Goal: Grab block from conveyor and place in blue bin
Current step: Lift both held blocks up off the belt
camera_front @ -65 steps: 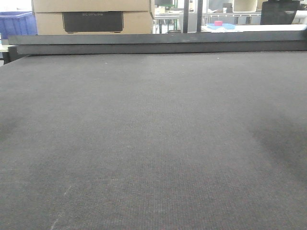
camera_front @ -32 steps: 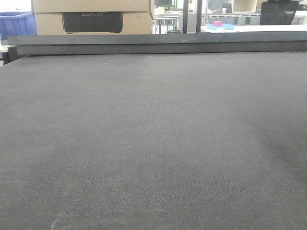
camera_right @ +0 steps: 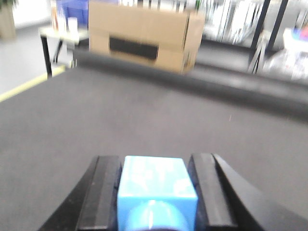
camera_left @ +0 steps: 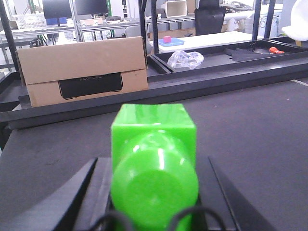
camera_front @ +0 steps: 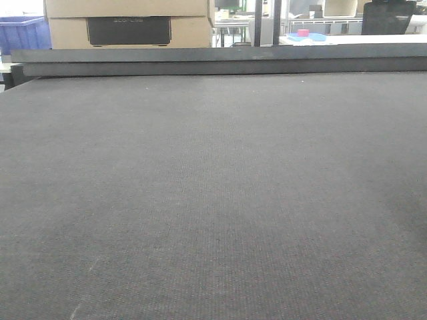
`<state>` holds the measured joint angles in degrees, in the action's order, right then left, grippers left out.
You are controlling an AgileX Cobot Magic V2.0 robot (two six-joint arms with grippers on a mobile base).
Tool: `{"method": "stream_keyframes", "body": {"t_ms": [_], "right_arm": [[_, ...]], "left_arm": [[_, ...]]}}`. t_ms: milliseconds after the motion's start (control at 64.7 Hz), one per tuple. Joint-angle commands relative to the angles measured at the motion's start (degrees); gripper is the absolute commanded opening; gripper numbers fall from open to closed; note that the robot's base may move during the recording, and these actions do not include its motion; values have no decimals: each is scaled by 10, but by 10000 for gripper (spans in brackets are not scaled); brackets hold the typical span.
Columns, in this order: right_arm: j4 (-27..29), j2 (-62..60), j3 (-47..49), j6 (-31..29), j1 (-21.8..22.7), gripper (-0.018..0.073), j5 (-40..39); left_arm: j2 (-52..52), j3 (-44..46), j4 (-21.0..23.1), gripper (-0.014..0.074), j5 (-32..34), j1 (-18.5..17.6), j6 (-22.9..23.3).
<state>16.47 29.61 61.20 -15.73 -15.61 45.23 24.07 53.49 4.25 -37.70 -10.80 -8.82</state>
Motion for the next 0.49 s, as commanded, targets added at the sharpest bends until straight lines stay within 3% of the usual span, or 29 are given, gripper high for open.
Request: {"method": "stream_keyframes", "body": {"t_ms": [0,479], "right_arm": [[-1,-10,5,-3,-2,-162,-29],[-1,-12,5,-3,-2,-162,-24]], "left_arm": [[-2,0,3,-111,12,-5,4],[-2,0,3,-111,12,-5,4]]}}
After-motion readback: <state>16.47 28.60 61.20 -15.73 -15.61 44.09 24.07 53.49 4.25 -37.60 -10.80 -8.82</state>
